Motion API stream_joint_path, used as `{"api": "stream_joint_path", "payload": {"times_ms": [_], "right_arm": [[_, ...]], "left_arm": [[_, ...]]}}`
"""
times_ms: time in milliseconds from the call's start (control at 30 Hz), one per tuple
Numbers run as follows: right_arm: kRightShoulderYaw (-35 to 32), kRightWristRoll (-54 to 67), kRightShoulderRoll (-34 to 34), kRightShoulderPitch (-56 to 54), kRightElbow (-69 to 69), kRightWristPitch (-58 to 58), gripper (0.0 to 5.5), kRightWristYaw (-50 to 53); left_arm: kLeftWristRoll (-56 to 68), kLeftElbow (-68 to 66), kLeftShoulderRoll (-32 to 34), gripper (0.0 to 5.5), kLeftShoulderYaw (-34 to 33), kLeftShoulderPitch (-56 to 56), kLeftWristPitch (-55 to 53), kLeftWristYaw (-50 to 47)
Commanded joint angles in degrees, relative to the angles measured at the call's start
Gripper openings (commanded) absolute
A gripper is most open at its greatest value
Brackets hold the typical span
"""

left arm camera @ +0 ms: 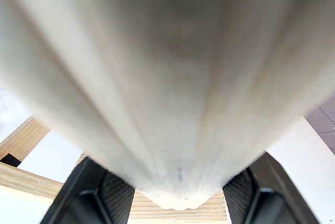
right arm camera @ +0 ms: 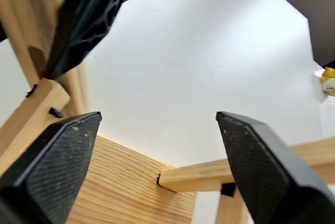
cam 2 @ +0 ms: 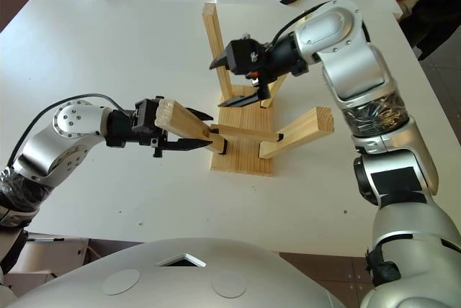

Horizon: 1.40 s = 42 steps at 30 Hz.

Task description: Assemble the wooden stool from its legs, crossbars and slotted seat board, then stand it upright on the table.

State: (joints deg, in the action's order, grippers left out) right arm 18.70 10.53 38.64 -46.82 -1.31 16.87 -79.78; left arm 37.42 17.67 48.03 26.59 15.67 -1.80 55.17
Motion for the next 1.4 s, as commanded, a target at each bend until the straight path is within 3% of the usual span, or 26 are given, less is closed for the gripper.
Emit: {"api": "stream_joint_path", "payload": {"times_ms": [33, 167, 500, 1067, 1400], "right_arm": [[-6.39, 2.74, 4.96, 1.13, 1.89, 1.92, 4.05, -0.28], [-7.44, 2.71, 6.29, 3.12, 3.1, 1.84, 4.05, -0.47], [-5.65, 2.81, 4.45, 5.89, 6.39, 2.63, 4.05, -0.36], [5.99, -4.12, 2.25, 8.53, 6.05, -2.98, 4.05, -2.75], [7.38, -2.8, 1.36, 9.48, 8.44, -1.31, 4.05, -3.68]], "left_arm": [[-9.5, -1.73, 7.75, 2.05, 5.76, -10.81, -13.31, 0.55], [-9.34, -1.66, 7.91, 2.05, 5.62, -10.52, -13.99, 0.62], [-10.79, -16.28, -1.95, 2.05, 10.18, 0.02, -18.12, 4.51], [-17.71, -19.4, -3.49, 2.05, 13.98, 1.53, -13.58, 7.56], [-21.59, -20.69, -5.88, 2.05, 16.85, 1.91, -11.32, 5.12]]}}
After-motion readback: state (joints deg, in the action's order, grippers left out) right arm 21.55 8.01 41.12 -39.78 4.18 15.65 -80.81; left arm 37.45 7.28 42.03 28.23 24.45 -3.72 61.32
